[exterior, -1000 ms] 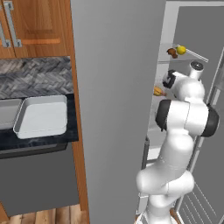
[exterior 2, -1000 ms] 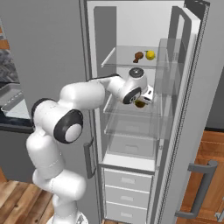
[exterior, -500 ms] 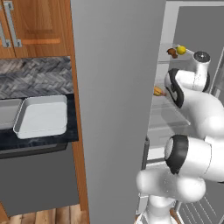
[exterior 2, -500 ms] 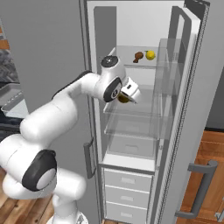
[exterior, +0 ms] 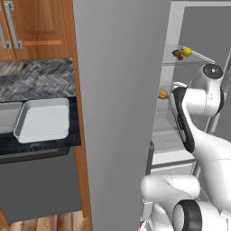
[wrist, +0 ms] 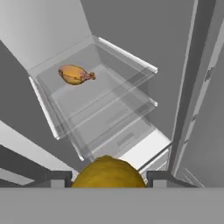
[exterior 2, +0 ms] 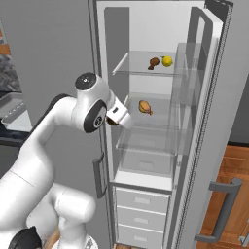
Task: Place one lemon and one chicken drumstick in each tupperware on the nearby counter, to pack two identical lunches.
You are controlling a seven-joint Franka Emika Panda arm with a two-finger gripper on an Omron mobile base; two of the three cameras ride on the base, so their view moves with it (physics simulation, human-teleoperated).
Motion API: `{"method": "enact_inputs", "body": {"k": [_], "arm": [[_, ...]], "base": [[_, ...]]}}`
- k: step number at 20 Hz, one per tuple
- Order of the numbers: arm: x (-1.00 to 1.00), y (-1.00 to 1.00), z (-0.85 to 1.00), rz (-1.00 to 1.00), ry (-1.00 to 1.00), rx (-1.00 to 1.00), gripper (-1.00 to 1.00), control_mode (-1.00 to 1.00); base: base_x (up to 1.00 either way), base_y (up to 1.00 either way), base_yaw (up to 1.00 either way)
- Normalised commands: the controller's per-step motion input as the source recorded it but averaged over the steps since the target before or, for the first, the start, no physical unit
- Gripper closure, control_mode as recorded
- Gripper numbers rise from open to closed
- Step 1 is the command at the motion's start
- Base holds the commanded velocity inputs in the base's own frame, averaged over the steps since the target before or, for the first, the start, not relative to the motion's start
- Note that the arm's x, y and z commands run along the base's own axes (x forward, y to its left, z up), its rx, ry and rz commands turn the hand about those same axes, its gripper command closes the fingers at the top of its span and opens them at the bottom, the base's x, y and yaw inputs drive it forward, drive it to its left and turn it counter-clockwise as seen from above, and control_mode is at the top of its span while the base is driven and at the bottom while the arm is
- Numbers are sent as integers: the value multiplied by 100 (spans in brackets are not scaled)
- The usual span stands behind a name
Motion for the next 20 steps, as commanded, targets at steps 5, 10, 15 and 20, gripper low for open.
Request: {"method": "enact_inputs", "body": {"k": [5, 10, 15, 20], "arm": [[-15, 10, 0, 0, 0, 0, 100, -100], [-9, 13, -2, 1, 1, 0, 100, 100], [0, 0, 0, 0, 0, 0, 100, 100], [0, 0, 0, 0, 0, 0, 100, 100]], "base": [[0, 0, 0], [-75, 77, 18], [-49, 100, 56], [-3, 100, 41]]}}
